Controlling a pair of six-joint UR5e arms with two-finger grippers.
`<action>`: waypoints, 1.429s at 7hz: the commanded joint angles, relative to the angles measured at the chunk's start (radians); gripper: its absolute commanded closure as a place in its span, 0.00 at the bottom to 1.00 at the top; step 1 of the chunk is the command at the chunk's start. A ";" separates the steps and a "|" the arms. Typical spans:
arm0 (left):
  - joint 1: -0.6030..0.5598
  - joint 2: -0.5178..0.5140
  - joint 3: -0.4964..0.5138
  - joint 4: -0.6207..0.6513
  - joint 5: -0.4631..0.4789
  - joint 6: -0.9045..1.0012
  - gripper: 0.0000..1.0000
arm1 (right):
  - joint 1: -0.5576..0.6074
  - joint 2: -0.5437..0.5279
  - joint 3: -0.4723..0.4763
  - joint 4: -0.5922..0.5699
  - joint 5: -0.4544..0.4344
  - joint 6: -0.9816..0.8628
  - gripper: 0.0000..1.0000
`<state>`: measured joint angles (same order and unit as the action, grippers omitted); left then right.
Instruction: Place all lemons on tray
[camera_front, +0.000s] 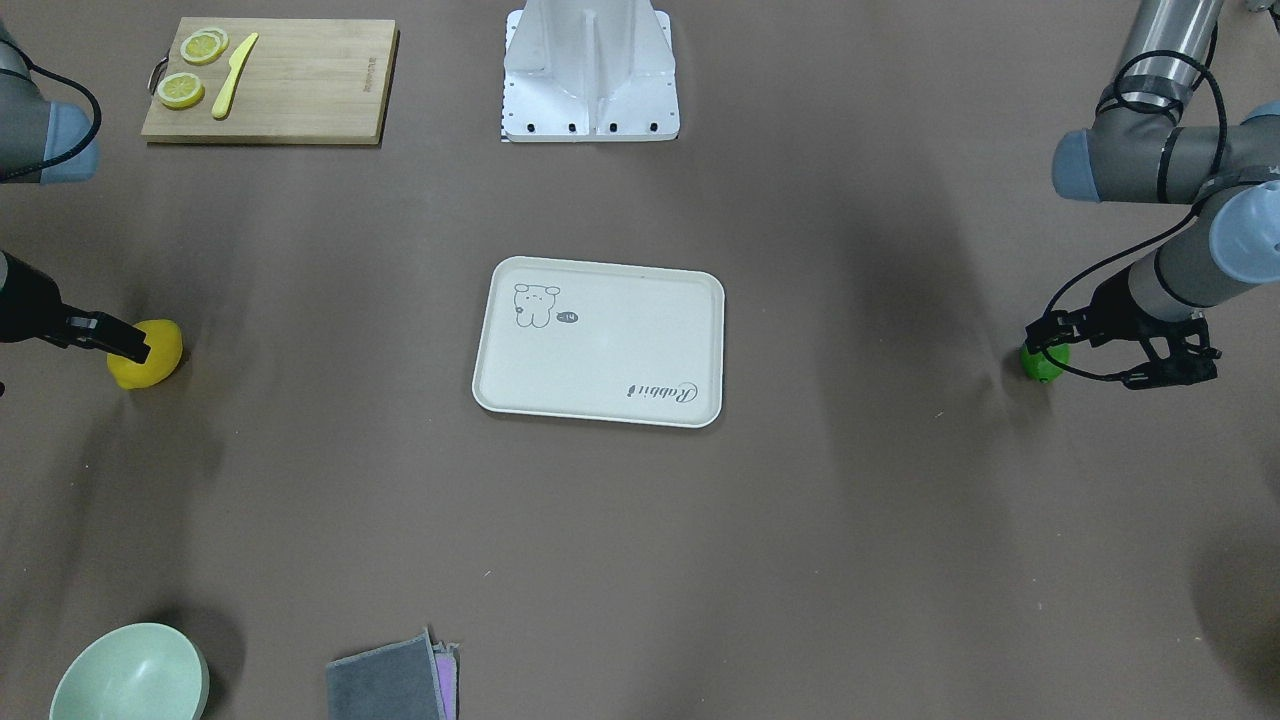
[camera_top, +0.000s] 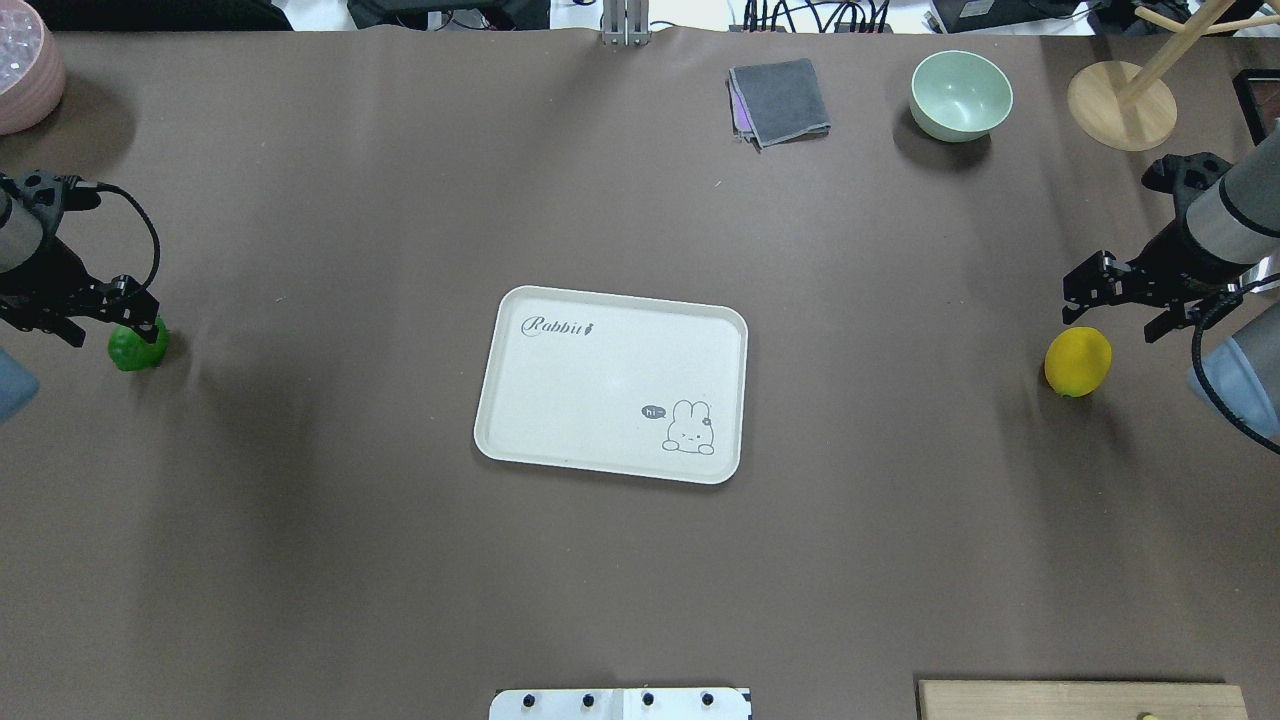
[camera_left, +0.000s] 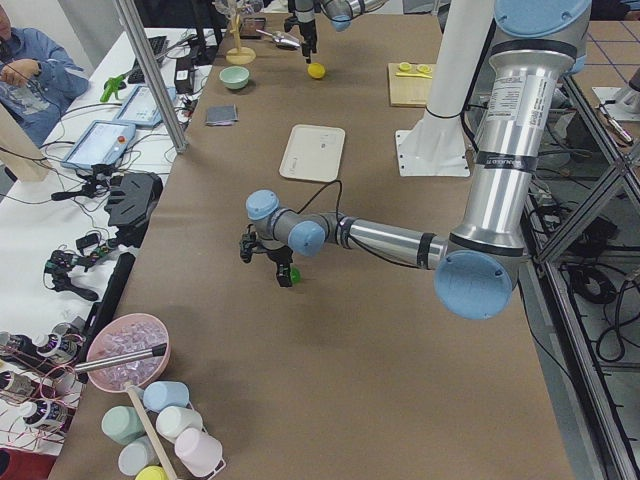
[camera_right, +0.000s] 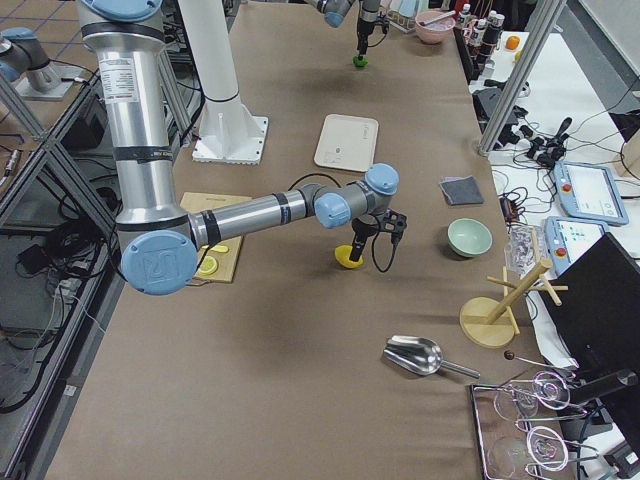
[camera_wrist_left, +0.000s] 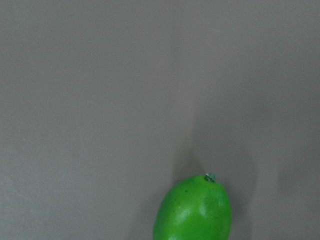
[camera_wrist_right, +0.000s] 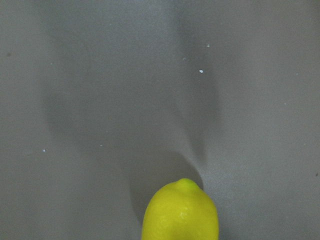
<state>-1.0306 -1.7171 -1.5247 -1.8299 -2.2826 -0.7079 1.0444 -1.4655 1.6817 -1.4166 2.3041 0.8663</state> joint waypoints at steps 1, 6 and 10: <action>0.014 0.001 0.018 -0.040 0.000 -0.030 0.28 | -0.027 0.001 -0.011 0.002 -0.005 0.002 0.00; -0.015 0.008 -0.067 0.024 -0.044 0.046 1.00 | -0.070 0.008 -0.066 0.005 -0.023 -0.001 0.00; -0.250 -0.213 -0.209 0.700 -0.074 0.458 1.00 | -0.075 0.005 -0.111 0.077 -0.022 -0.007 0.59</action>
<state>-1.2145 -1.8211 -1.7067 -1.3622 -2.3557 -0.3802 0.9705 -1.4587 1.5896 -1.3726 2.2822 0.8625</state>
